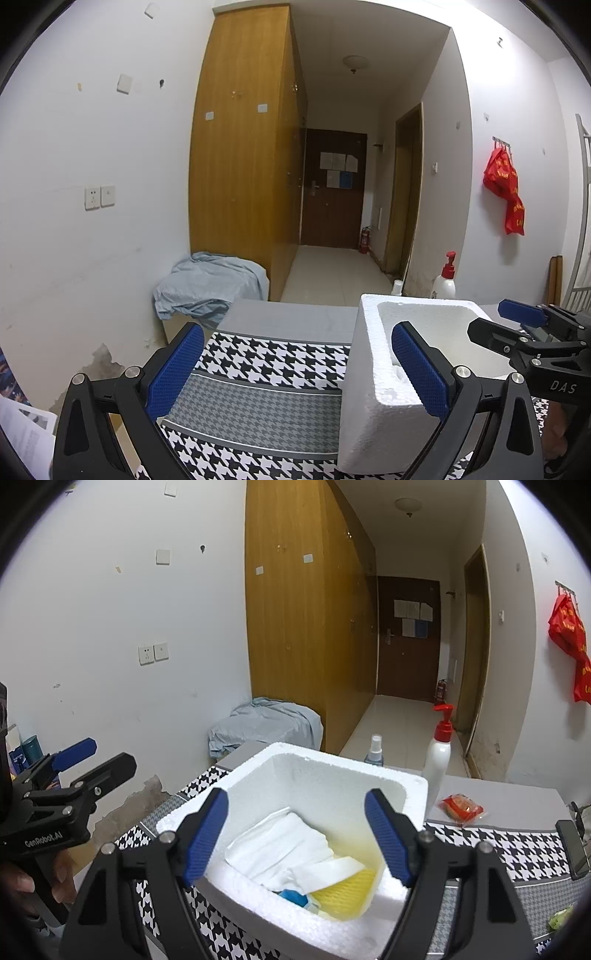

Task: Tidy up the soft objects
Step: 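Withdraw both tools from the foam box back over the table, then close the left tool on the white foam roll while the right tool nears the snack bag, then lift the foam roll with the left tool while the right tool grasps the green snack bag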

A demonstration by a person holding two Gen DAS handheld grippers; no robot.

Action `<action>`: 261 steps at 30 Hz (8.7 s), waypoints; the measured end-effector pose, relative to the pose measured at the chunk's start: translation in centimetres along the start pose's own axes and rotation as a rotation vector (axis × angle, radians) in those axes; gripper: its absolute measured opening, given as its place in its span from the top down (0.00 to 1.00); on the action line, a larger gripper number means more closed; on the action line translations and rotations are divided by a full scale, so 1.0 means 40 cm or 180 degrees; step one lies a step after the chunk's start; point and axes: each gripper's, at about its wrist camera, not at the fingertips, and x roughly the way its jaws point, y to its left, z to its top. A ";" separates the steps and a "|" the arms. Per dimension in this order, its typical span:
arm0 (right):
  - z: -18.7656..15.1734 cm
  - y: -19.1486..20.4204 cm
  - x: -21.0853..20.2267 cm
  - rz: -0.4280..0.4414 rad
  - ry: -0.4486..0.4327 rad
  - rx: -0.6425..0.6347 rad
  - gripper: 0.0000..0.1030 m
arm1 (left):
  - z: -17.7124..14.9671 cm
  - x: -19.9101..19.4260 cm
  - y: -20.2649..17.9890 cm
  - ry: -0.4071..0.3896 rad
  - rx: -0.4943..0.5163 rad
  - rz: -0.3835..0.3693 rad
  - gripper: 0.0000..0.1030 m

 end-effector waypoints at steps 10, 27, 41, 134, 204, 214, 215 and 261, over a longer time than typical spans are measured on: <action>-0.002 -0.007 -0.042 -0.0037 -0.0068 -0.0008 0.21 | 0.006 -0.025 -0.026 -0.0035 0.0032 -0.0051 0.01; -0.016 -0.032 -0.140 -0.0188 -0.0320 -0.0046 0.04 | 0.014 -0.087 -0.104 -0.0130 0.0180 -0.0103 0.01; -0.033 -0.073 -0.226 -0.0258 -0.0508 0.0071 0.04 | 0.016 -0.127 -0.159 -0.0193 0.0269 -0.0194 0.01; -0.350 -0.393 -0.524 -0.1926 -0.0296 0.0800 0.02 | -0.221 -0.146 -0.632 0.0180 0.0954 -0.1963 0.01; -0.412 -0.763 -0.289 -0.1745 0.0695 0.1120 0.02 | -0.322 0.286 -0.868 0.1815 0.0990 -0.1436 0.29; -0.413 -0.766 -0.279 -0.1717 0.0702 0.1104 0.02 | -0.343 0.294 -0.885 0.1889 0.1111 -0.1375 0.62; -0.413 -0.767 -0.279 -0.1716 0.0704 0.1109 0.02 | -0.342 0.296 -0.883 0.1893 0.1088 -0.1378 0.63; -0.446 -0.821 -0.168 -0.1362 0.1326 0.1159 0.55 | -0.326 0.284 -0.835 0.1788 0.0940 -0.1480 0.79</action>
